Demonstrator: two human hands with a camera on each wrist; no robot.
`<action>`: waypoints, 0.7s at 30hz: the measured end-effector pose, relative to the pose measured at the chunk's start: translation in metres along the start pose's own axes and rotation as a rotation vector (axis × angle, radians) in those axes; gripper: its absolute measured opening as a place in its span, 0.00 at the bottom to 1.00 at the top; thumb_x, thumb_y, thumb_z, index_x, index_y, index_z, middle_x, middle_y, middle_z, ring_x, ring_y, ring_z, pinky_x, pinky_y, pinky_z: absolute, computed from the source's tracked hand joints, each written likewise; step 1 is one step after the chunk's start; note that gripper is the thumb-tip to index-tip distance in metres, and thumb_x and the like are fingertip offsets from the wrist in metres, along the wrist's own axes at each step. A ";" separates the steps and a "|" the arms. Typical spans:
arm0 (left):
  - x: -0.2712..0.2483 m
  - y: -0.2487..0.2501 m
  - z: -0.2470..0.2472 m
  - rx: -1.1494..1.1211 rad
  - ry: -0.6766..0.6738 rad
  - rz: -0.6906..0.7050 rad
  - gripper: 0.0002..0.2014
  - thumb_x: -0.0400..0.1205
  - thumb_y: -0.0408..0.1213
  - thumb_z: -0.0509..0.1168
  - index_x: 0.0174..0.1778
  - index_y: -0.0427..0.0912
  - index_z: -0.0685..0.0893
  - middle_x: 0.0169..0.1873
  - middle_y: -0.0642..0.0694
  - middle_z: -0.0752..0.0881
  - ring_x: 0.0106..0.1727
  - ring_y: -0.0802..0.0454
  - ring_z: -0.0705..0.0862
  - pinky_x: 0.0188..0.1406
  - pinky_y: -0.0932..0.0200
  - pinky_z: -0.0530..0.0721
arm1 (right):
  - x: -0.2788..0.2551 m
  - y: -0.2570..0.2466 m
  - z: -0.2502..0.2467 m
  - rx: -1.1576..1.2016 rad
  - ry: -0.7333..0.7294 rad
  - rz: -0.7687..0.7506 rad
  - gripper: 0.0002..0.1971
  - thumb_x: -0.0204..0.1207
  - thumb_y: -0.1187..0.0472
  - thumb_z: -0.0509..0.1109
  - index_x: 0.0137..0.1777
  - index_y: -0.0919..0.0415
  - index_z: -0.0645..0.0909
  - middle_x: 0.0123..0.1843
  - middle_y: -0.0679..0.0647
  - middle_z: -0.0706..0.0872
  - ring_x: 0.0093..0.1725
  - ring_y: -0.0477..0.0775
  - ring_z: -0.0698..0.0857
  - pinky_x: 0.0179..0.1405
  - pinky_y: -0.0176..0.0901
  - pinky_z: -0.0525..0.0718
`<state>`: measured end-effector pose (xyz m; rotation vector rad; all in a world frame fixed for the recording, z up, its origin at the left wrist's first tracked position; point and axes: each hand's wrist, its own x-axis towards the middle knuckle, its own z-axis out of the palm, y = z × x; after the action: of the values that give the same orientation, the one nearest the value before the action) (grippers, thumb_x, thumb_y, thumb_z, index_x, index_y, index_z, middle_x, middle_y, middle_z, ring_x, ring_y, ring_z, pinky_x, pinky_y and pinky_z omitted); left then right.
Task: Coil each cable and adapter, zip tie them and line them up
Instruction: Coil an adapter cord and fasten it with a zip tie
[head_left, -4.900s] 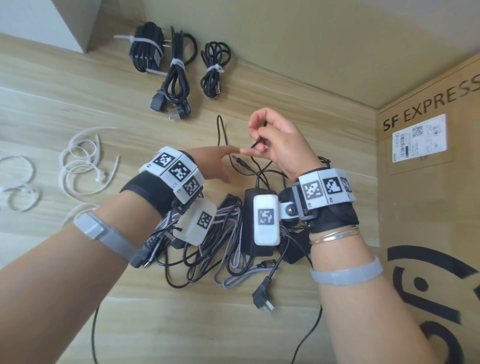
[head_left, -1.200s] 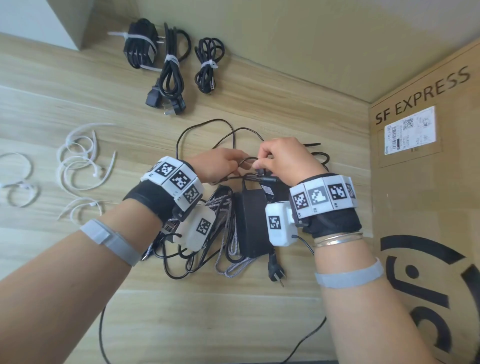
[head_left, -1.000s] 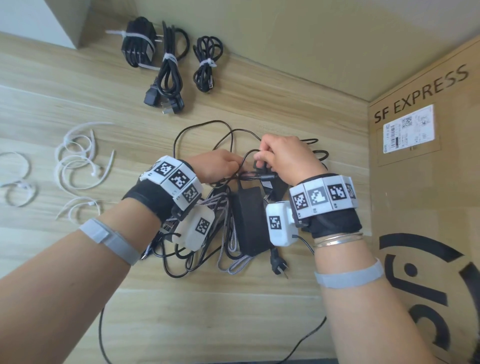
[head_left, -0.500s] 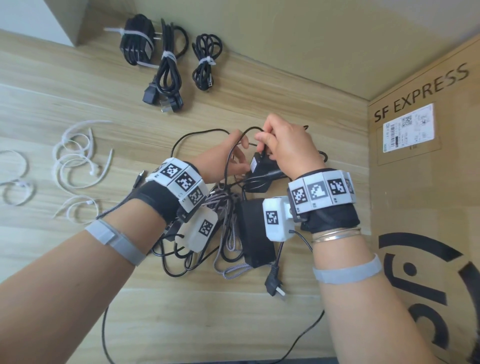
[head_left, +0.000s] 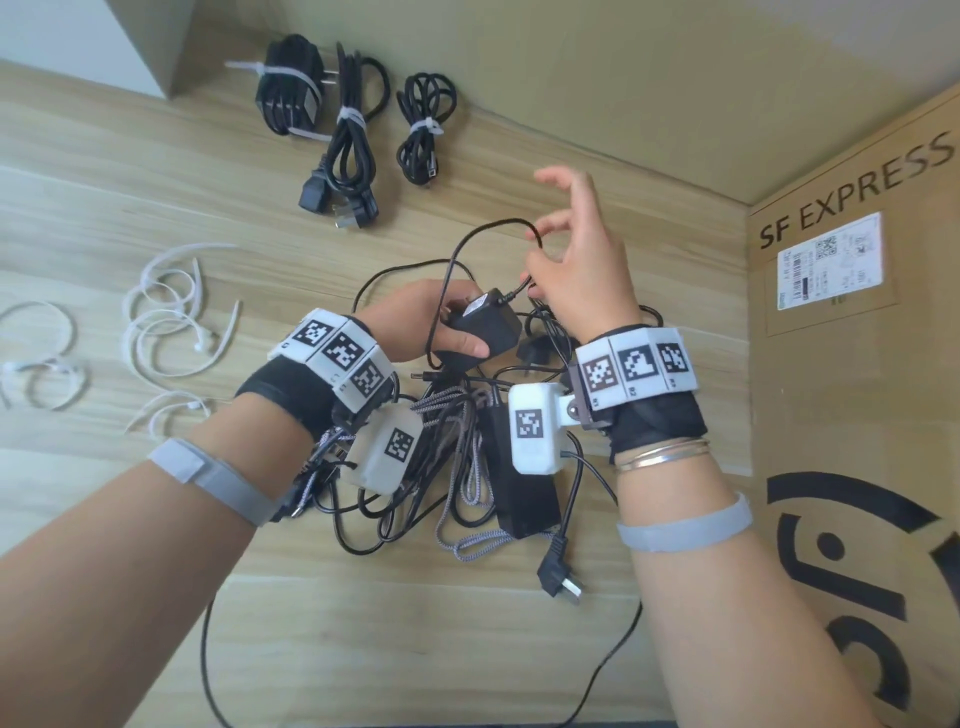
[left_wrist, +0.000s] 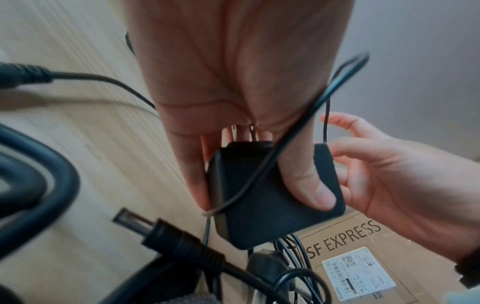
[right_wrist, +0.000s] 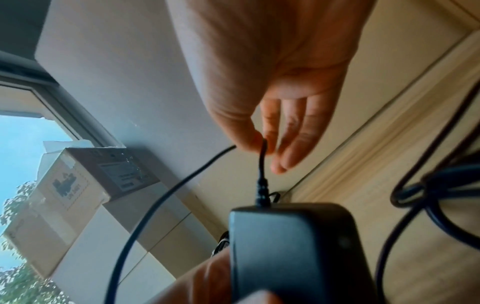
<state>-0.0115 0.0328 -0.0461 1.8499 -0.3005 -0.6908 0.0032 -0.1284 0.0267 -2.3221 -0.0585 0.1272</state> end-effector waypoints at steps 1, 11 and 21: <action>-0.001 -0.001 0.000 0.000 0.007 -0.011 0.11 0.72 0.33 0.74 0.43 0.45 0.78 0.33 0.57 0.80 0.31 0.72 0.78 0.35 0.76 0.74 | -0.001 -0.001 0.001 0.033 0.011 -0.012 0.23 0.72 0.75 0.59 0.58 0.44 0.69 0.47 0.46 0.80 0.31 0.53 0.88 0.36 0.50 0.88; -0.007 -0.005 -0.009 -0.086 0.285 -0.085 0.12 0.75 0.32 0.71 0.49 0.44 0.75 0.43 0.51 0.80 0.41 0.50 0.81 0.44 0.56 0.82 | 0.006 0.007 0.000 0.182 -0.030 -0.086 0.24 0.72 0.81 0.62 0.30 0.49 0.77 0.43 0.44 0.75 0.41 0.35 0.77 0.46 0.31 0.78; -0.008 -0.004 -0.016 -0.053 0.499 -0.158 0.16 0.79 0.36 0.67 0.53 0.42 0.66 0.42 0.48 0.79 0.40 0.54 0.80 0.26 0.74 0.77 | -0.008 -0.006 0.012 0.380 -0.289 0.135 0.07 0.84 0.68 0.56 0.51 0.53 0.67 0.38 0.53 0.87 0.31 0.52 0.85 0.46 0.51 0.86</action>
<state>-0.0087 0.0505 -0.0437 1.9380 0.1895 -0.3175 -0.0057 -0.1169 0.0235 -1.9133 -0.0197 0.4983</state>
